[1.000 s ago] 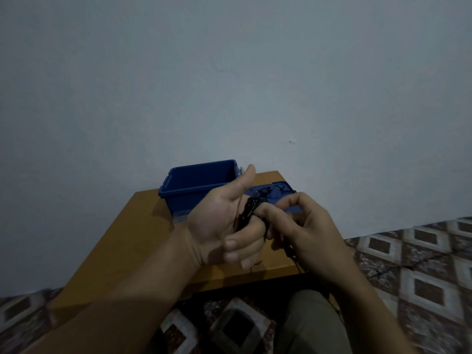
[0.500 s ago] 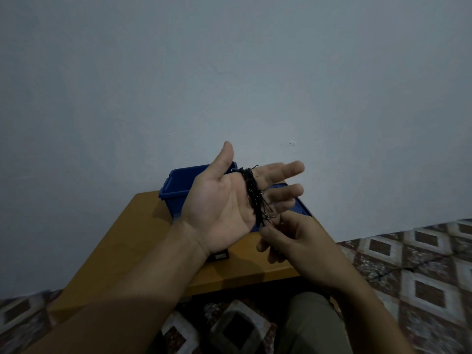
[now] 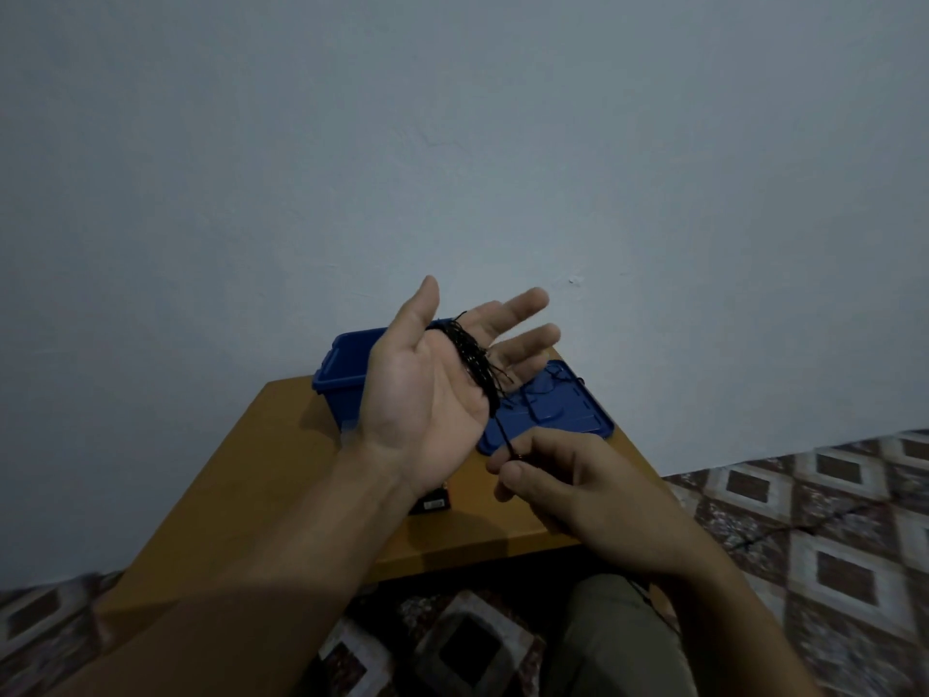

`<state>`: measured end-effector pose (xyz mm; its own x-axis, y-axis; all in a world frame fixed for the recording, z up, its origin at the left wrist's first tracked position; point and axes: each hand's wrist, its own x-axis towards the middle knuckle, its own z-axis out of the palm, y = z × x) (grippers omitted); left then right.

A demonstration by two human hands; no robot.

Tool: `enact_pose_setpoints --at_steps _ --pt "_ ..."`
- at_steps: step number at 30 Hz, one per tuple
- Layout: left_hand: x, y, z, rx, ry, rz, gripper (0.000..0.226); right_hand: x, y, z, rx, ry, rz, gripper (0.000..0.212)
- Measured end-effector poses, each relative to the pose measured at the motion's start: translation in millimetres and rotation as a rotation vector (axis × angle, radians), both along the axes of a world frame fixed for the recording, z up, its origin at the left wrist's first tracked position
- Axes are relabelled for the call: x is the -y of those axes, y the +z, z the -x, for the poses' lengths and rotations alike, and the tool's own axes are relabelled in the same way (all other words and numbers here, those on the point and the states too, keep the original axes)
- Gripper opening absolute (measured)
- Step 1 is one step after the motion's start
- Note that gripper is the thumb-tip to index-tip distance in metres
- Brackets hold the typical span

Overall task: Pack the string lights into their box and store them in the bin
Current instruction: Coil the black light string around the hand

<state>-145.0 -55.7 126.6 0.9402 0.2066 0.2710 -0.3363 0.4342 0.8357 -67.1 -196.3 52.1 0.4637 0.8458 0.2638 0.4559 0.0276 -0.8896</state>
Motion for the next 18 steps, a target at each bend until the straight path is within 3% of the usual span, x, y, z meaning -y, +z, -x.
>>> enact_pose_setpoints --at_steps 9,13,18 --pt "1 -4 -8 -0.005 0.125 0.061 0.084 1 5 4 0.145 0.025 0.040 0.021" --pt "-1 -6 -8 -0.126 0.126 -0.093 0.085 3 5 2 0.149 -0.054 0.068 0.016" --pt "-1 -11 -10 -0.321 0.117 -0.329 0.086 5 5 1 0.202 -0.134 0.092 0.032"
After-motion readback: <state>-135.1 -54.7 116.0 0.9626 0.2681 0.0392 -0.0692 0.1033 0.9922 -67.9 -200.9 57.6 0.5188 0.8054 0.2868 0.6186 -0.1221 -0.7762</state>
